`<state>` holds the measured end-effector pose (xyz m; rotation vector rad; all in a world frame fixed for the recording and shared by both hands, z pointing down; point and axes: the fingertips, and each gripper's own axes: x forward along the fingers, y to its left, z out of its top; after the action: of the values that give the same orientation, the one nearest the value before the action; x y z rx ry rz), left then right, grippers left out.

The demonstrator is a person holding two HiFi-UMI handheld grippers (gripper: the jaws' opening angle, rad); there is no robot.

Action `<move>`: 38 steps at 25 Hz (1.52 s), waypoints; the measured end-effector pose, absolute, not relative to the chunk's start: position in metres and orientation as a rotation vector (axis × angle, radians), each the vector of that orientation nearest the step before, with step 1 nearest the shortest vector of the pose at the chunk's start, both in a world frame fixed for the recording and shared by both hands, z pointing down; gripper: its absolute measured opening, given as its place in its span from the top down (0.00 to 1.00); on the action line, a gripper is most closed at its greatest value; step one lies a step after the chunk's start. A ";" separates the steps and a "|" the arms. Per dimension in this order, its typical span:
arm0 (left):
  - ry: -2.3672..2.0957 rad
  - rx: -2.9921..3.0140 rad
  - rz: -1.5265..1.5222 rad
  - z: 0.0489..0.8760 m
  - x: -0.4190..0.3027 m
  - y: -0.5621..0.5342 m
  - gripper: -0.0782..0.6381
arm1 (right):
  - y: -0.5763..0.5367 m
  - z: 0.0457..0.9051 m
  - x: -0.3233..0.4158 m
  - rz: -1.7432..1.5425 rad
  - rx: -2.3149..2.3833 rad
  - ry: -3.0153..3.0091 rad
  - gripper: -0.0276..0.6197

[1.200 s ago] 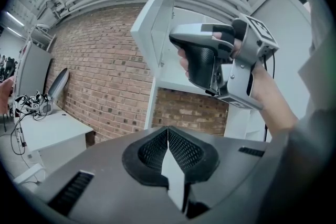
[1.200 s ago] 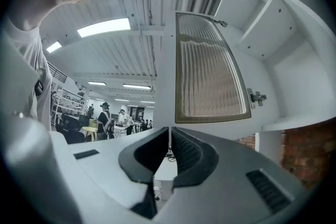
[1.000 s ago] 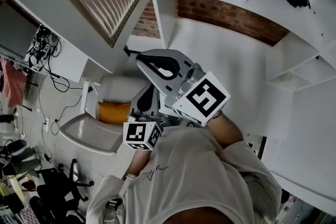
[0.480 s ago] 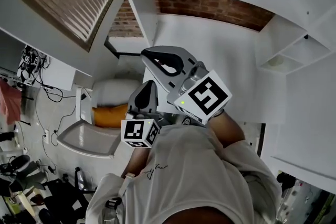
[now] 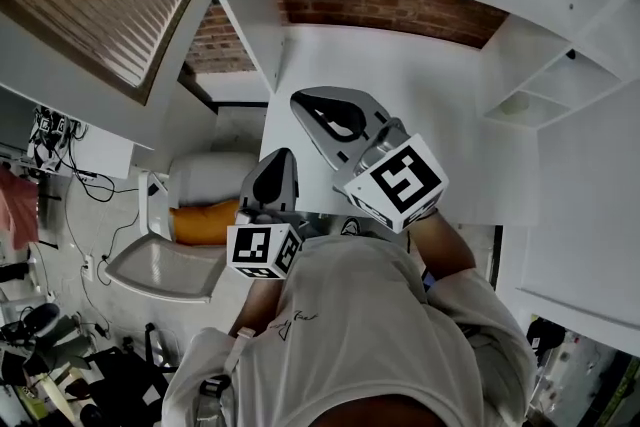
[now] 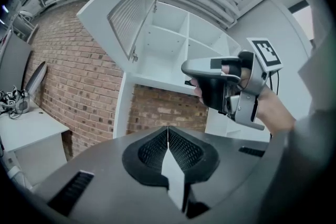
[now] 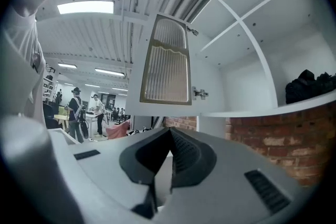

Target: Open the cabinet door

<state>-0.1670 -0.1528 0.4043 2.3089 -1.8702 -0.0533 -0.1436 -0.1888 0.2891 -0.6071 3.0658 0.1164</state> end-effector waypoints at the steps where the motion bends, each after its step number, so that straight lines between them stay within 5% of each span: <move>1: -1.867 2.313 -0.053 0.404 -0.165 -0.154 0.87 | -0.191 0.292 -0.138 0.110 -0.627 3.067 0.92; 38: -1.827 2.332 0.005 0.418 -0.133 -0.165 0.87 | -0.212 0.407 -0.011 -0.293 -1.064 3.121 0.92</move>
<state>-0.1332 -0.1646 0.4177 2.3316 -1.8271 0.0052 -0.0108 -0.2123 0.4065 -1.0642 3.1214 -0.2931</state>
